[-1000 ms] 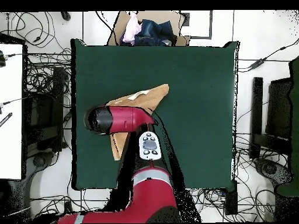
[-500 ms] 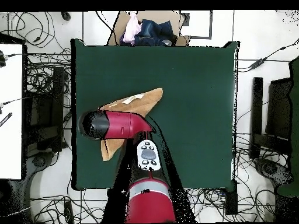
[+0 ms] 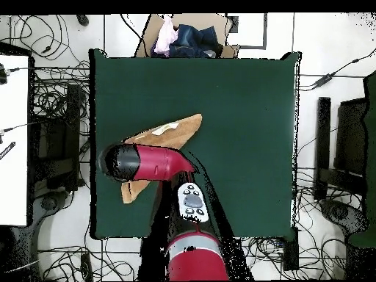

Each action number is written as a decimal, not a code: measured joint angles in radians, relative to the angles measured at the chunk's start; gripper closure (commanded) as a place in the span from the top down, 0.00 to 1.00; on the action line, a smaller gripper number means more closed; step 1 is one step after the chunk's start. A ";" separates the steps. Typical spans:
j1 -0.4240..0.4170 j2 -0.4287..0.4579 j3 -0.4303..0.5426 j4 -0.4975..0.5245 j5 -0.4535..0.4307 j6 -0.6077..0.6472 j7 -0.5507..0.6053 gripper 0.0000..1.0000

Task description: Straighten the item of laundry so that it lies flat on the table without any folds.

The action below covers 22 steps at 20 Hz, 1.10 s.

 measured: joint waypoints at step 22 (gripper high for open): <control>-0.014 -0.117 0.009 0.128 0.041 0.081 0.000 0.00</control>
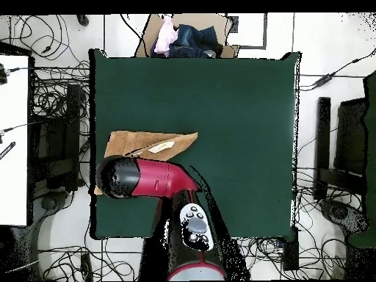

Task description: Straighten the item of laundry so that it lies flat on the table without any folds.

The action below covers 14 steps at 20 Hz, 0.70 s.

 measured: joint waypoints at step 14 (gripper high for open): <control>-0.035 0.026 0.006 -0.017 0.002 0.022 0.000 0.00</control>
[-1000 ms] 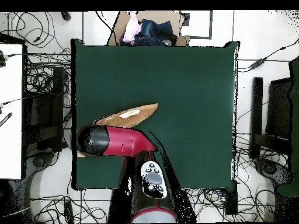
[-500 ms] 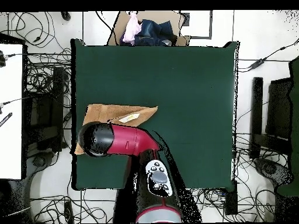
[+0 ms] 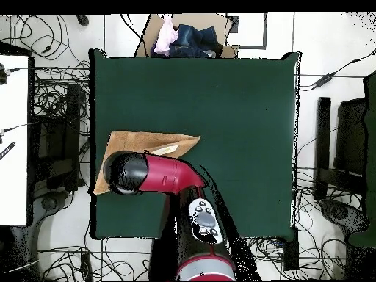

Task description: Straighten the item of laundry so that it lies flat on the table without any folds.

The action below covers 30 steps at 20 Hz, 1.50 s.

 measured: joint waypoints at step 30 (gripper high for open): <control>-0.263 -0.072 0.196 0.466 -0.030 -0.414 0.000 0.00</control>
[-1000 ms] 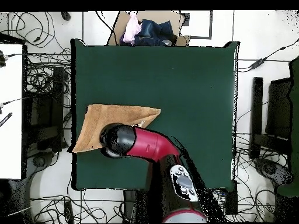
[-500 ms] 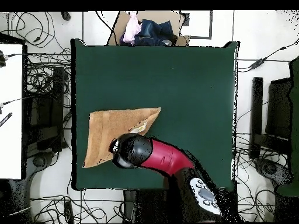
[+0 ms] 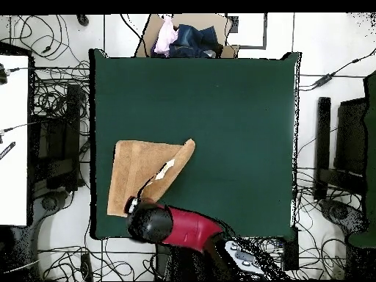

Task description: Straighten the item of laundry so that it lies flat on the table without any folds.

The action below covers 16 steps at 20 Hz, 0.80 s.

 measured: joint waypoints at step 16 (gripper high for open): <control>-0.117 0.202 0.027 0.196 -0.329 -0.325 0.000 0.00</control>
